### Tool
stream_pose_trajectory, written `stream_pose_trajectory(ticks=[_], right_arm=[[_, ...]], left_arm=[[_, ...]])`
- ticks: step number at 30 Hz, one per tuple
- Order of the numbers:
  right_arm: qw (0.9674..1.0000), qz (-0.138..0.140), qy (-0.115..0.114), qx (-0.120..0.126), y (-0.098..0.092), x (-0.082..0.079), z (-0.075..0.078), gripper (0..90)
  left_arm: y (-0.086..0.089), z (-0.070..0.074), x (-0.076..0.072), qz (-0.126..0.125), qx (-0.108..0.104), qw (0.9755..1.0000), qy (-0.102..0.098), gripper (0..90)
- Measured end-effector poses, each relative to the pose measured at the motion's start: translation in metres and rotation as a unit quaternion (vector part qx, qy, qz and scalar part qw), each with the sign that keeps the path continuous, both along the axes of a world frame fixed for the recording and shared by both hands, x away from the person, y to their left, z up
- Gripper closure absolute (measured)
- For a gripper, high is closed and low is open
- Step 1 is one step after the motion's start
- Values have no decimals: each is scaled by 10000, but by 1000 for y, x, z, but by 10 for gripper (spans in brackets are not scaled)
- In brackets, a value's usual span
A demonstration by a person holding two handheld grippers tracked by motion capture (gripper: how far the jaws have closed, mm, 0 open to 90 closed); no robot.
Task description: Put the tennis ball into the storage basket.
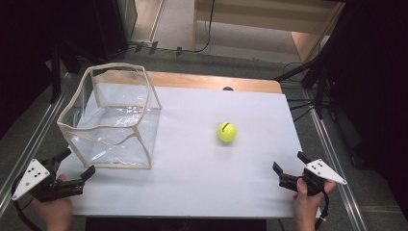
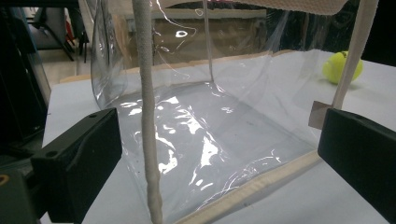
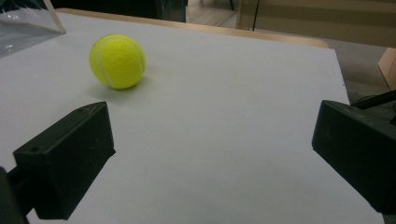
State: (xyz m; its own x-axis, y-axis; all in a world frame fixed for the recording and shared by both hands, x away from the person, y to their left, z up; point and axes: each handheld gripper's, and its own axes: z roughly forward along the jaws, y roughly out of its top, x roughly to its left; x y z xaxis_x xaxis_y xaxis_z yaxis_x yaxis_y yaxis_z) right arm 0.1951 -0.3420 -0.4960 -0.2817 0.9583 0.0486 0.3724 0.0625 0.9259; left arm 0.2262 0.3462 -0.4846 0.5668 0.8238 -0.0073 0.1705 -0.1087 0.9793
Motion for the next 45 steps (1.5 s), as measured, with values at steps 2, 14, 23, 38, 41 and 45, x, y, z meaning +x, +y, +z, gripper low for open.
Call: stream_pose_trajectory(ticks=[2, 14, 23, 38, 41, 45], right_arm=[[9999, 94, 126, 14, 5, 5, 5, 0], [9981, 528, 302, -80, 25, 22, 17, 0], [9954, 819, 422, -262, 43, 41, 27, 0], [9892, 1122, 810, -474, 68, 75, 36, 0], [9885, 1155, 838, -508, 70, 79, 37, 0], [9861, 1254, 940, -549, 78, 88, 40, 0]], left_arm=[[0, 0, 0, 11, -15, 10000, -4, 1], [-1, 0, 0, 6, 53, 10000, -13, 1], [-2, 0, -1, -4, 63, 10000, -10, 1], [-3, 0, -1, -65, 120, 9999, -4, 1], [-3, 0, -1, -53, 121, 9999, -10, 1], [-4, 0, -1, -62, 142, 9999, -11, 1]])
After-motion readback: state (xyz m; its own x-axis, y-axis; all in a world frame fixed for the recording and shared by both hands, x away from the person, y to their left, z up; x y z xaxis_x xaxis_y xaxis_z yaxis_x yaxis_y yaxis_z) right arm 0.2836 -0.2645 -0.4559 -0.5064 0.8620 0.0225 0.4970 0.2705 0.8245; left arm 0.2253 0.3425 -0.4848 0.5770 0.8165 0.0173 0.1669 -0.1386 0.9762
